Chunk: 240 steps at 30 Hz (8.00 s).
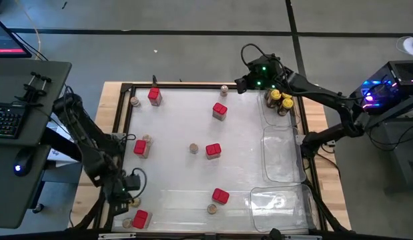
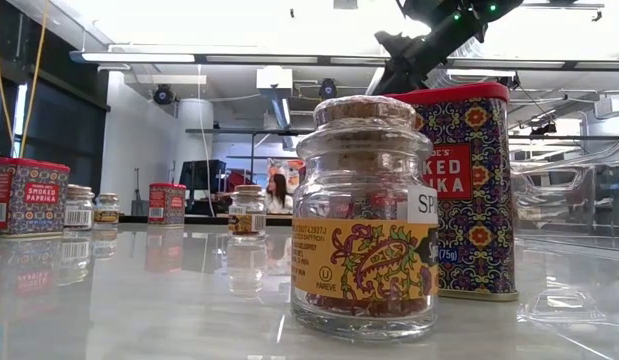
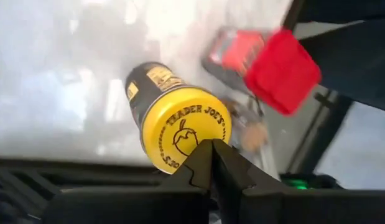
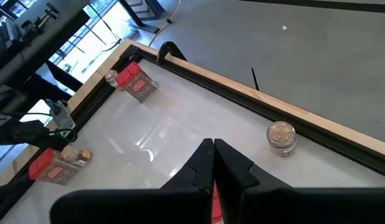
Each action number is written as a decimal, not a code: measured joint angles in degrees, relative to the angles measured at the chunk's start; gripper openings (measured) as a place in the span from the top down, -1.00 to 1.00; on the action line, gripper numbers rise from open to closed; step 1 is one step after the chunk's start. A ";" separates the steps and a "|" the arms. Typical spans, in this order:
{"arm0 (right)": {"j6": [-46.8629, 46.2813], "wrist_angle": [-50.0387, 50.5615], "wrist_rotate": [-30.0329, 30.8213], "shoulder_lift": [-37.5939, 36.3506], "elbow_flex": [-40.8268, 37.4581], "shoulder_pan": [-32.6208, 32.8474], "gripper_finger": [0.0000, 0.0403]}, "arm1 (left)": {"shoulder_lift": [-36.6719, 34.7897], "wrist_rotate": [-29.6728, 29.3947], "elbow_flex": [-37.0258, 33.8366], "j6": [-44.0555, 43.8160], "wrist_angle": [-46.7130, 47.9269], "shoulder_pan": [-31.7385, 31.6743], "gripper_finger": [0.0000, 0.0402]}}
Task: Sort spices by type
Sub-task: Put the yellow seasoning bottle into the top transparent bin
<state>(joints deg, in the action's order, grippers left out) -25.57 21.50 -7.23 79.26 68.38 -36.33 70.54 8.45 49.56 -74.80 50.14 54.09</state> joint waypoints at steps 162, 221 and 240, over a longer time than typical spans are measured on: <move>1.88 3.65 11.23 16.50 -3.48 26.46 1.00 | 29.50 -4.39 13.05 92.08 -34.65 -77.81 1.00; -7.47 -3.78 -1.77 16.83 -3.50 24.32 -0.17 | 28.46 5.27 9.38 89.41 -30.63 -68.62 -0.44; -7.44 -3.78 -0.15 16.83 -3.50 24.32 -0.17 | 35.52 2.20 9.40 91.01 -31.42 -68.27 -0.32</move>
<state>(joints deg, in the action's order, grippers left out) -33.01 17.72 -7.38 96.09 64.88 -12.01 106.06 10.65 58.96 16.21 18.71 -14.17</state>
